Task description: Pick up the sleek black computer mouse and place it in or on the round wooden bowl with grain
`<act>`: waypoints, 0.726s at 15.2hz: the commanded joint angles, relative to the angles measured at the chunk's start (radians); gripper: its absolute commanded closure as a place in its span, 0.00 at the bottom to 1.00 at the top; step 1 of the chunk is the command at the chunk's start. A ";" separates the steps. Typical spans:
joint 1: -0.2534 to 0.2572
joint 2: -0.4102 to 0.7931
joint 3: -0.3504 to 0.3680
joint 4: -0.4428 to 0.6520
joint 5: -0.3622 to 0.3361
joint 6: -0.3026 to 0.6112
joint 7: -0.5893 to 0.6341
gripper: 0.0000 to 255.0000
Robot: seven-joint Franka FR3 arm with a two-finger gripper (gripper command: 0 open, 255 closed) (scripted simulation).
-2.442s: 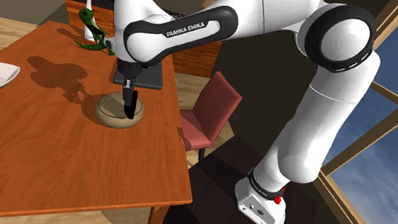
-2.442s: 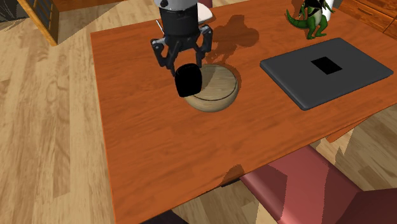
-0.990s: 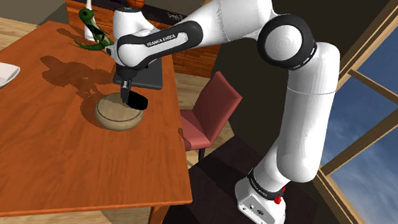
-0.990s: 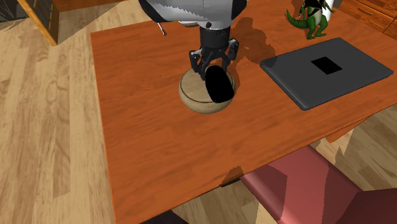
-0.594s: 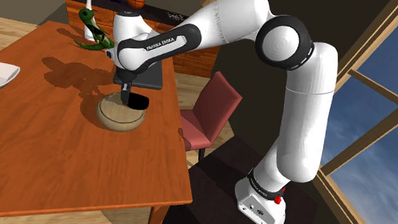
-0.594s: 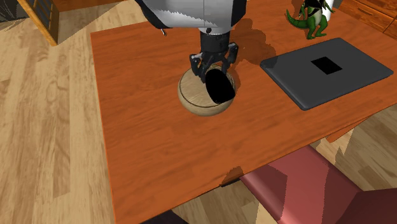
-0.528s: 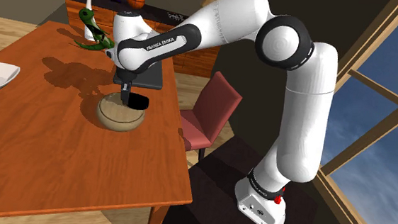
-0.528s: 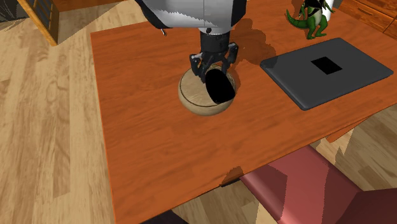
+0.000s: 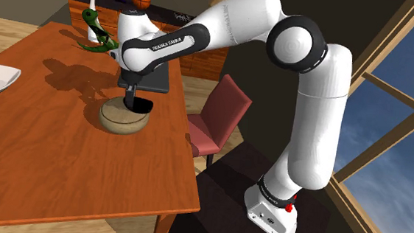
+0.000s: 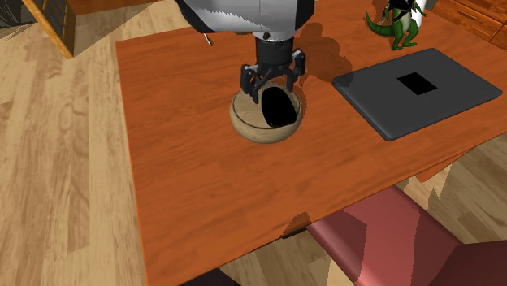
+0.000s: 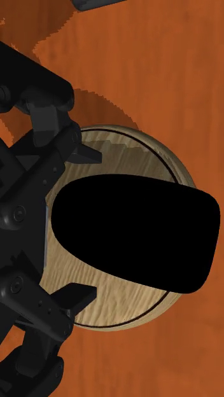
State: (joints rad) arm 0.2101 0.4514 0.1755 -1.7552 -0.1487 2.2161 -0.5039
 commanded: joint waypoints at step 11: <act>-0.003 -0.057 0.008 0.034 0.016 -0.089 -0.011 0.00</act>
